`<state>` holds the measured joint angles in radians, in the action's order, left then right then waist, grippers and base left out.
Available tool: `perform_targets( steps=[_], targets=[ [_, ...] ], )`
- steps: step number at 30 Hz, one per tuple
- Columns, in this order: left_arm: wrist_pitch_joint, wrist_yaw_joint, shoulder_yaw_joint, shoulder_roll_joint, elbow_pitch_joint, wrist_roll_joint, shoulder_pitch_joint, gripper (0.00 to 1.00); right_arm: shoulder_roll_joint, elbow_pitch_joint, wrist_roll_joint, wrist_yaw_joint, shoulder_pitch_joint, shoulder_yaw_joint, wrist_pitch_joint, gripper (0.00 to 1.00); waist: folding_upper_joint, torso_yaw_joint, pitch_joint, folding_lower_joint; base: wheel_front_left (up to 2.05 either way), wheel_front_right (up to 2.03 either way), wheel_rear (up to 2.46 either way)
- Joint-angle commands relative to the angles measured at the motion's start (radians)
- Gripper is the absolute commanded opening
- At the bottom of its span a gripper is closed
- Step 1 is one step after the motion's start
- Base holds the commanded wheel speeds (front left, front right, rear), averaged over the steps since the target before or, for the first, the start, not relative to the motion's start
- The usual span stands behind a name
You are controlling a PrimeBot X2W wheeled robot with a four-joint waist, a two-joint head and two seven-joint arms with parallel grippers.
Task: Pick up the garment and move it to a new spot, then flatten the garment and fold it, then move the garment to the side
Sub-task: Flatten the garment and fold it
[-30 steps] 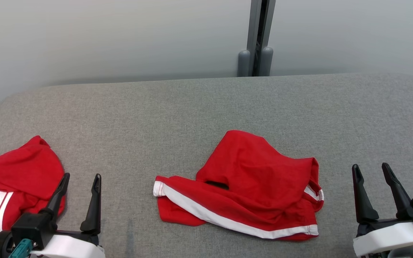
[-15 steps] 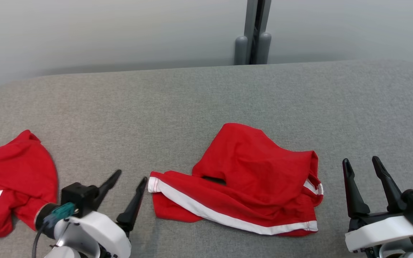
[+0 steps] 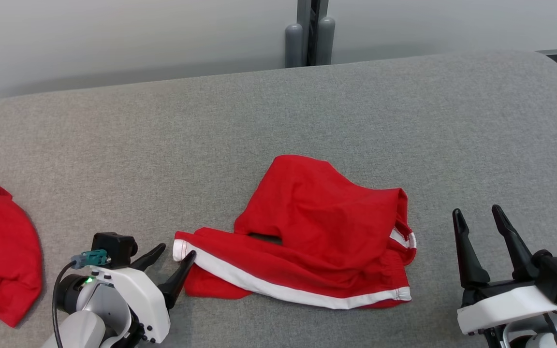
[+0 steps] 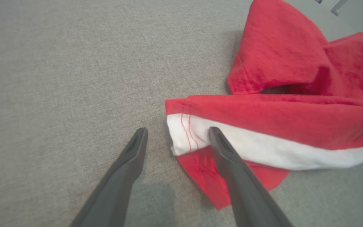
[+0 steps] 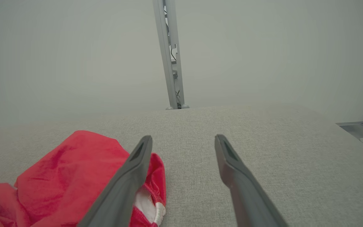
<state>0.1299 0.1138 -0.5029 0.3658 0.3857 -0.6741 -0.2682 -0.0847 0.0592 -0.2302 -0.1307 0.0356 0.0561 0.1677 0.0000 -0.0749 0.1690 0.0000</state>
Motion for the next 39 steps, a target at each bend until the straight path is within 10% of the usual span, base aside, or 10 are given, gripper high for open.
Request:
perform_targets(
  steps=[1, 2, 4, 5, 6, 33, 35, 39],
  targets=[
    [-0.007, 0.007, -0.005, 0.001, 0.019, -0.013, -0.023, 1.00, -0.002, 0.005, -0.003, 0.000, 0.011, -0.003, 0.010, 1.00, 0.0000, -0.007, 0.006, 0.0000, 0.00, 0.00, 0.00],
    [-0.006, 0.008, -0.010, 0.000, 0.029, -0.023, -0.029, 1.00, -0.002, 0.006, -0.002, 0.000, 0.012, -0.004, 0.011, 1.00, 0.0000, -0.008, 0.007, 0.0000, 0.00, 0.00, 0.00],
    [-0.013, 0.013, -0.017, 0.000, 0.037, -0.039, -0.039, 0.23, -0.001, 0.006, -0.001, 0.000, 0.014, -0.005, 0.012, 1.00, 0.0000, -0.010, 0.012, 0.0000, 0.00, 0.00, 0.00],
    [-0.013, 0.013, -0.017, 0.000, 0.037, -0.039, -0.039, 0.23, -0.001, 0.006, -0.001, 0.000, 0.014, -0.005, 0.012, 1.00, 0.0000, -0.010, 0.012, 0.0000, 0.00, 0.00, 0.00],
    [-0.012, 0.015, -0.024, 0.002, 0.042, -0.047, -0.043, 0.00, -0.001, 0.007, -0.001, 0.000, 0.015, -0.006, 0.012, 1.00, 0.0000, -0.010, 0.013, 0.0000, 0.00, 0.00, 0.00],
    [-0.071, 0.017, -0.138, 0.063, 0.026, -0.106, -0.106, 0.00, -0.288, -0.085, -0.188, 0.000, -0.101, 0.371, -0.165, 1.00, 0.0000, 0.024, 0.044, 0.0000, 0.00, 0.00, 0.00],
    [-0.078, 0.017, -0.142, 0.063, 0.026, -0.108, -0.110, 0.00, -0.296, -0.083, -0.201, 0.000, -0.089, 0.393, -0.153, 0.00, 0.0000, 0.029, 0.043, 0.0000, 0.00, 0.00, 0.00],
    [-0.094, 0.017, -0.137, 0.068, 0.025, -0.111, -0.108, 0.00, -0.323, -0.092, -0.229, 0.000, -0.077, 0.420, -0.137, 0.00, 0.0000, 0.035, 0.040, 0.0000, 0.00, 0.00, 0.00]
  ],
)
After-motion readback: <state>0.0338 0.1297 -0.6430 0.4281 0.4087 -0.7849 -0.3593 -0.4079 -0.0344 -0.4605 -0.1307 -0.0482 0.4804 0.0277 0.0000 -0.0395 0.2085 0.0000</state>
